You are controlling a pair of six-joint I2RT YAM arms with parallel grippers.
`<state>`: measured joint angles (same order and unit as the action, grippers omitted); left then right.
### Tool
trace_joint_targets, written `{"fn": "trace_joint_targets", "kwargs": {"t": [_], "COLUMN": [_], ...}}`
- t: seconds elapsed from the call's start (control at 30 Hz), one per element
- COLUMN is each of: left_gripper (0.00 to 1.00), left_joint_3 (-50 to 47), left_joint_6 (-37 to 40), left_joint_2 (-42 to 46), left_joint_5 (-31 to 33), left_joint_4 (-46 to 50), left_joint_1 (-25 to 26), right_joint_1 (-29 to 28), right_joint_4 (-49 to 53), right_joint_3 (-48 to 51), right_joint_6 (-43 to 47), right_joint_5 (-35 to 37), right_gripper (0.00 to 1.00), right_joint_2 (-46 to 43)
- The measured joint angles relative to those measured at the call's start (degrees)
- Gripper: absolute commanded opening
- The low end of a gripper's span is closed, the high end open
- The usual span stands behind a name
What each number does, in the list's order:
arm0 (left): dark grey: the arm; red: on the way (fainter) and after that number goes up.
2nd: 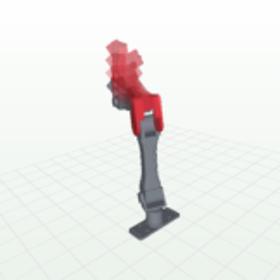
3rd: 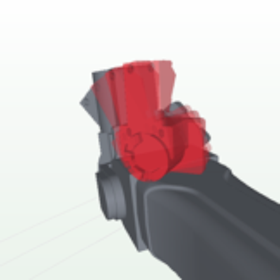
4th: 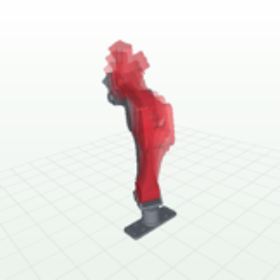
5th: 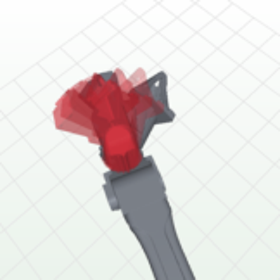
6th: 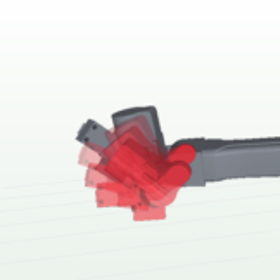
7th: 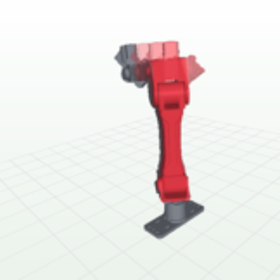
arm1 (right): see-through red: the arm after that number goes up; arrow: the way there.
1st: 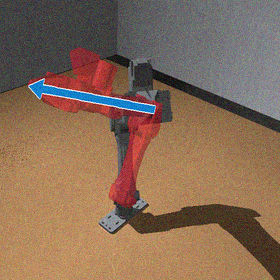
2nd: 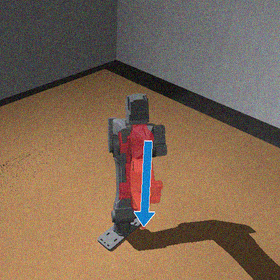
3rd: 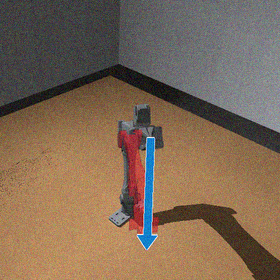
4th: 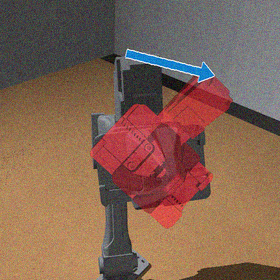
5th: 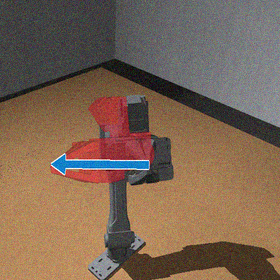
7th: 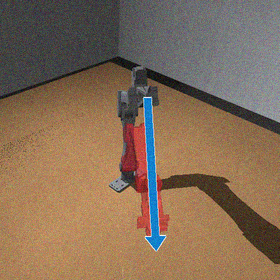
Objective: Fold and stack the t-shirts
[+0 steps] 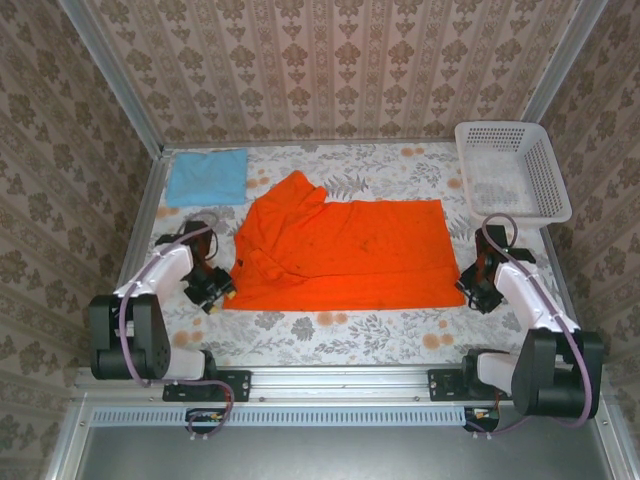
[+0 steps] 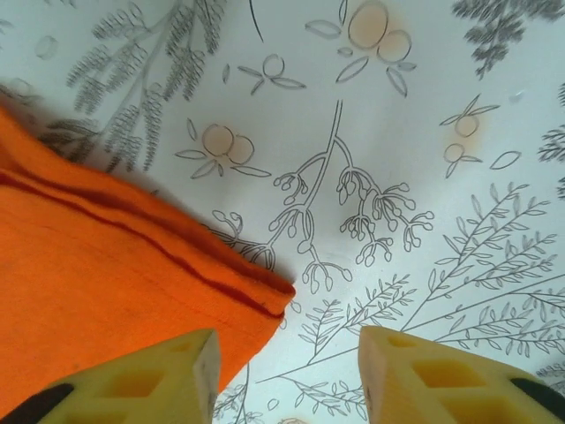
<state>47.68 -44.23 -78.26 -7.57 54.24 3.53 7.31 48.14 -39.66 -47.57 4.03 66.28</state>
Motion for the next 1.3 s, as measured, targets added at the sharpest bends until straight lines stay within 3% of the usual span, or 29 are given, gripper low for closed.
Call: {"fn": "trace_joint_targets", "kwargs": {"t": [0.1, 0.23, 0.33, 0.47, 0.63, 0.83, 1.03, 1.3], "left_gripper": [0.4, 0.38, 0.37, 0.32, 0.3, 0.3, 0.29, 0.29], "left_joint_3": [6.8, 13.8, 18.1, 21.4, 22.2, 21.5, 17.8, 17.2], "left_joint_6": [2.3, 5.2, 7.3, 8.9, 9.8, 13.4, 17.4, 20.1], "left_joint_2": [-1.1, -7.4, -14.4, -21.2, -24.8, -24.3, -21.6, -21.8], "left_joint_5": [0.0, -1.7, -3.2, -3.8, -4.0, -4.2, -7.4, -9.4], "left_joint_4": [-0.1, -3.0, -4.0, -5.0, -4.8, -2.2, -1.3, -1.2], "left_joint_1": [-0.2, 0.3, 1.0, 1.6, 1.6, 1.7, 1.7, 2.0], "right_joint_1": [-3.7, -16.9, -25.7, -33.7, -39.1, -45.2, -51.3, -53.9], "right_joint_4": [-0.9, -9.2, -14.9, -20.0, -18.2, -9.6, -3.5, 2.1], "right_joint_3": [-1.7, -4.0, -11.1, -26.8, -46.1, -60.7, -66.2, -72.0], "right_joint_6": [-0.6, -0.9, 0.7, 9.3, 21.4, 32.8, 38.9, 42.9], "right_joint_5": [1.0, -0.3, -4.4, -13.1, -25.6, -33.7, -34.7, -30.4], "right_gripper": [0.56, 0.55, 0.51, 0.46, 0.42, 0.47, 0.51, 0.53], "right_joint_2": [-4.4, -5.5, 4.5, 23.6, 42.5, 53.3, 56.7, 61.5]}}
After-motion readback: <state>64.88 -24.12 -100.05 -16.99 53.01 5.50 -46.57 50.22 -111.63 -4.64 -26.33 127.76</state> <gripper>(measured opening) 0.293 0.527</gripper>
